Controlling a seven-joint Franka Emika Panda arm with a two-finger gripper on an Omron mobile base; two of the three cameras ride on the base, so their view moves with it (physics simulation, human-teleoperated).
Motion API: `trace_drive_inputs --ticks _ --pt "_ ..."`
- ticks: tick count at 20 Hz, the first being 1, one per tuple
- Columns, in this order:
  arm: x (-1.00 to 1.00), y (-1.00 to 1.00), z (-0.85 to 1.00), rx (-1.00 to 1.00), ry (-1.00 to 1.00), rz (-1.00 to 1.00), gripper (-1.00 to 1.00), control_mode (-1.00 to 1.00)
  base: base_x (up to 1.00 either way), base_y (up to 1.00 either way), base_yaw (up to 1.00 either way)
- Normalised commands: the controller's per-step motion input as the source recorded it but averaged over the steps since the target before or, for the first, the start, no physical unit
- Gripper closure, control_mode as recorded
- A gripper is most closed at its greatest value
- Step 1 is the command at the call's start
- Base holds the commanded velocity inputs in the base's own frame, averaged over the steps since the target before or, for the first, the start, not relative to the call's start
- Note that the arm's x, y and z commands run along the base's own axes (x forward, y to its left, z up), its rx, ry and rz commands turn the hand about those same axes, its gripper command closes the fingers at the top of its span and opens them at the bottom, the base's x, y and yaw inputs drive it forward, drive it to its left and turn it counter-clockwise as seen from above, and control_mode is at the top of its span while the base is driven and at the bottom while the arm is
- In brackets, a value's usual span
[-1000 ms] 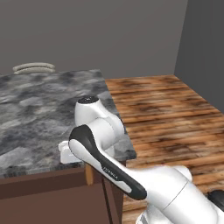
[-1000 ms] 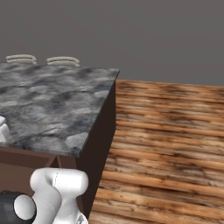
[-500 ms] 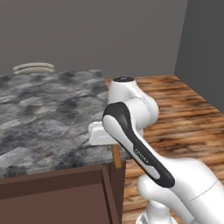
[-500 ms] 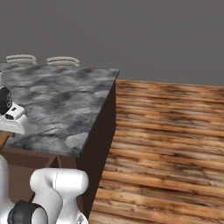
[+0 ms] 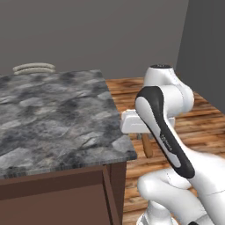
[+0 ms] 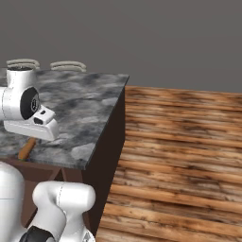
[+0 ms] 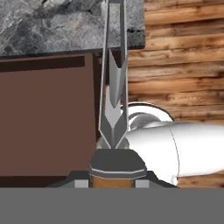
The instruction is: Take the pizza cutter from the drawer on the left and place it on the dining counter for cutting.
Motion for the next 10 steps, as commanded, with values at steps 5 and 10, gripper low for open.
trace_drive_inputs --ticks 5,10 --pt "0.23 -0.68 0.06 0.00 0.00 0.00 1.00 -1.00 0.00 0.00 0.00" --pt "0.16 -0.44 0.00 0.00 0.00 0.00 1.00 -1.00 0.00 0.00 0.00"
